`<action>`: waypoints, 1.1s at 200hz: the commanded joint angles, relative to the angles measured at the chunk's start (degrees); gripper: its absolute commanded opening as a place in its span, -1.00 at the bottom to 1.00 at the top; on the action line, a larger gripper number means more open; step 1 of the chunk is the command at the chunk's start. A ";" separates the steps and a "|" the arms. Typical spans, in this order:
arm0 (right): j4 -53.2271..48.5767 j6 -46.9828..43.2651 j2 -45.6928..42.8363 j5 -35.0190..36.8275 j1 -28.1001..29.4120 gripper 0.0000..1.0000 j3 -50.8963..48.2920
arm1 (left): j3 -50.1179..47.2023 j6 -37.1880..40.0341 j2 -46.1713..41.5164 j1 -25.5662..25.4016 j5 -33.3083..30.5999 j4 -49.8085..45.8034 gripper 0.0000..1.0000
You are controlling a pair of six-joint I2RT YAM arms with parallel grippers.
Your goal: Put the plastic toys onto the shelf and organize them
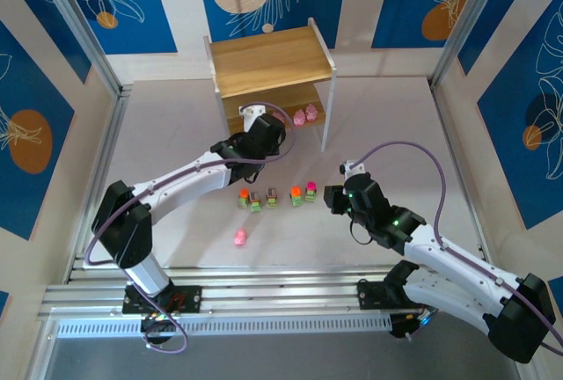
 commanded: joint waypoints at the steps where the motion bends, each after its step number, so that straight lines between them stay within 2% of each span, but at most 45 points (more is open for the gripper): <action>1: 0.35 0.92 -0.93 -1.63 -0.52 -0.46 -1.05 | 2.32 1.60 1.31 1.23 0.60 0.02 -0.63; 88: 0.66 1.08 -0.61 -2.59 -1.34 -0.46 -1.13 | 3.86 2.21 3.94 3.41 1.79 1.96 -0.63; 220: 1.05 1.10 -0.22 -4.20 -2.21 -0.46 -1.28 | 7.45 2.51 8.55 3.89 1.67 2.86 -0.62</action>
